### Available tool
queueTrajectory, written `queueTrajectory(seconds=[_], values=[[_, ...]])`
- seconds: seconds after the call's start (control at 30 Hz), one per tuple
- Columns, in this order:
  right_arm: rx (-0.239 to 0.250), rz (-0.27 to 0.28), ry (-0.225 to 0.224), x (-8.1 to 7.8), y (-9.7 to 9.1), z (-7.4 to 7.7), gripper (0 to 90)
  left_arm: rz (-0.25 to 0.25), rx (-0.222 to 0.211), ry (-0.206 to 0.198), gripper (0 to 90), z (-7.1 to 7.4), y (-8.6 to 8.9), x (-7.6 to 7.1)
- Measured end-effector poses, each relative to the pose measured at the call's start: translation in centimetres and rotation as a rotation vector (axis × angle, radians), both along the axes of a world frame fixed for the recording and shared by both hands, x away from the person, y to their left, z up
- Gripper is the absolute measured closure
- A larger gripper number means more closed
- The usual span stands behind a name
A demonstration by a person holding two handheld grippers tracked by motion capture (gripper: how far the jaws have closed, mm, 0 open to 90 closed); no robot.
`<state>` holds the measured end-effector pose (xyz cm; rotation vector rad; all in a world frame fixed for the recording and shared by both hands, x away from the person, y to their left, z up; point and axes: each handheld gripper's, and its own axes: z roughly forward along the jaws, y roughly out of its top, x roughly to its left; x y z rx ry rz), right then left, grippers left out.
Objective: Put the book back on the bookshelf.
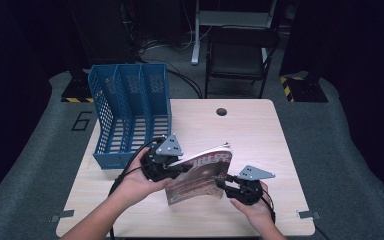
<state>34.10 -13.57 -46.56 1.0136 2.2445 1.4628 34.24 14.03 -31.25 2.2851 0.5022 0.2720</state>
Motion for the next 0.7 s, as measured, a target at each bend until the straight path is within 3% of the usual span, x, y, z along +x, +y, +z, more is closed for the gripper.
queueTrajectory(seconds=[0.53,0.63,0.7], values=[[-0.01,-0.007,0.011,0.1,0.0,-0.3,60.3,0.002,0.003,0.0,83.7,0.0,0.1,0.2],[-0.032,-0.014,0.012,0.3,0.0,-0.8,59.5,0.02,-0.008,-0.007,83.7,-0.1,0.2,0.1],[-0.077,-0.005,0.033,0.5,0.1,-1.5,58.7,0.027,-0.009,-0.01,83.8,-0.1,0.3,0.2]])
